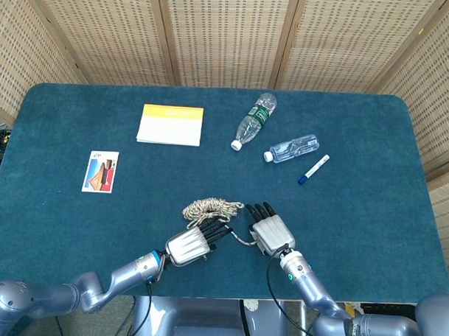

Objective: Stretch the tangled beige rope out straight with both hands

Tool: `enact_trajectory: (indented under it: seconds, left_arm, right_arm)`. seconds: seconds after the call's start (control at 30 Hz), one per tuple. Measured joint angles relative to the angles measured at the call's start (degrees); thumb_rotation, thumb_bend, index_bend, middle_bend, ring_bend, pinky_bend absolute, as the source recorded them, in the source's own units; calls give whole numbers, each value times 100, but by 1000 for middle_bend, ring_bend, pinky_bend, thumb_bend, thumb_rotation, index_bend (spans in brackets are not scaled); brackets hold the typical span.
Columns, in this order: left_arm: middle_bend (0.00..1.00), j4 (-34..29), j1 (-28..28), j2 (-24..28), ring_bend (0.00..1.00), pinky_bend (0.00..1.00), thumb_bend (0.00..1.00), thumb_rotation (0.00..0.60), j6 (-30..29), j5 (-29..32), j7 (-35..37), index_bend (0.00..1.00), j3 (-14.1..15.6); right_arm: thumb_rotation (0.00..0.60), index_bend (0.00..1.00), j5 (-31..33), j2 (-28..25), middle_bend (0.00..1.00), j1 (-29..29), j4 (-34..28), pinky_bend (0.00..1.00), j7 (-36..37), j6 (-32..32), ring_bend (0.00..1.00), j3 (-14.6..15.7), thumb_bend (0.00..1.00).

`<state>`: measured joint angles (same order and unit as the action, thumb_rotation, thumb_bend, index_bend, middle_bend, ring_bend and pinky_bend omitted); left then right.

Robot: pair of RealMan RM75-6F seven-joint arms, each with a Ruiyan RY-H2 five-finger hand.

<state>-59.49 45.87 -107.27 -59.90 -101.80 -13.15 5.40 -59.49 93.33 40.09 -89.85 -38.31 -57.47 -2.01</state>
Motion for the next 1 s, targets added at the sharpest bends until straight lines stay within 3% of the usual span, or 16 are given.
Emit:
enact_trajectory:
  seconds: [0.3,0.77,1.0]
  left_arm:
    - [0,-388,-26,398,0,0,496,600,-209,0,-40,742,-58]
    - [0,-1098,-327,1611,0,0,506,600,-679,58,-131,755,-7]
    - [0,-1014,-591,2154,0,0,517,600,-1043,178,99,761,-35]
  right_arm:
    - [600,647,-134,-107,0,-58,-83,0,99,-93,0,-6,488]
    - [600,650,-316,-352,0,-165,47,0,-20,-428,0,-77,488]
    - [600,657,-181,-547,0,-257,179,0,-1,-512,0,-183,488]
